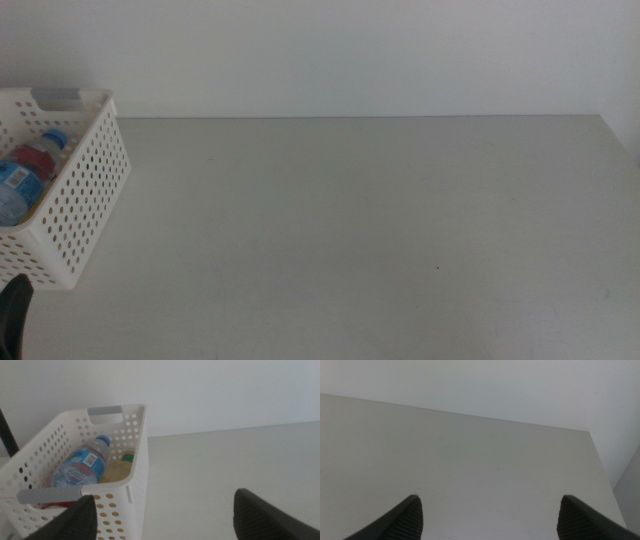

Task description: Use arms to grab the bottles and put them into the dustbin to the left of the table.

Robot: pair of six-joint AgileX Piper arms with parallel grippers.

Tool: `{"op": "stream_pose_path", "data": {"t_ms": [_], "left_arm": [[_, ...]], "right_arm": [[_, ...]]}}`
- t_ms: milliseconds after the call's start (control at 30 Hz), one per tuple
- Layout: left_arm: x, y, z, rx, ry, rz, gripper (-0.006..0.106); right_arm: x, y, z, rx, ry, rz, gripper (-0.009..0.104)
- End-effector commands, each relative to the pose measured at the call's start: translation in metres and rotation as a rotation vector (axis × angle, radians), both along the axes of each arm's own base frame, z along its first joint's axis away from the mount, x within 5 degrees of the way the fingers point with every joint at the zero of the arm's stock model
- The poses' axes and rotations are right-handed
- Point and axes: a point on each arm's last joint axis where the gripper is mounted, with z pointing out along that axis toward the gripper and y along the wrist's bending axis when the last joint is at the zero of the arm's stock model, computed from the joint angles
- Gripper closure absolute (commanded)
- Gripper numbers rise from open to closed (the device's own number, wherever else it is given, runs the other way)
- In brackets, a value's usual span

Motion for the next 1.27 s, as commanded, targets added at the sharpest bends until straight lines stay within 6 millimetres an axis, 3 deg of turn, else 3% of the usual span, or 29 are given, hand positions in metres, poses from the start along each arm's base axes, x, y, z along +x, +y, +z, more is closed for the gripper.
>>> {"op": "stream_pose_path", "data": {"t_ms": [0,333,600,767,1233], "left_arm": [[-0.001,0.000,0.006,-0.029,-0.120,-0.001,0.007],[-0.007,0.000,-0.027,-0.051,-0.112,-0.001,0.007],[-0.010,0.000,-0.042,-0.051,-0.106,-0.003,0.007],[-0.010,0.000,-0.042,-0.051,-0.105,-0.003,0.007],[-0.011,-0.001,-0.055,-0.049,0.036,-0.013,0.007]], "right_arm": [[-0.006,-0.002,0.000,-0.005,-0.103,-0.021,0.013],[-0.026,-0.006,-0.045,-0.001,-0.171,-0.054,0.013],[-0.021,-0.005,-0.074,-0.005,-0.084,-0.053,0.013],[-0.019,-0.005,-0.090,-0.009,-0.039,-0.053,0.013],[-0.019,-0.005,-0.092,-0.010,-0.032,-0.053,0.013]]}}
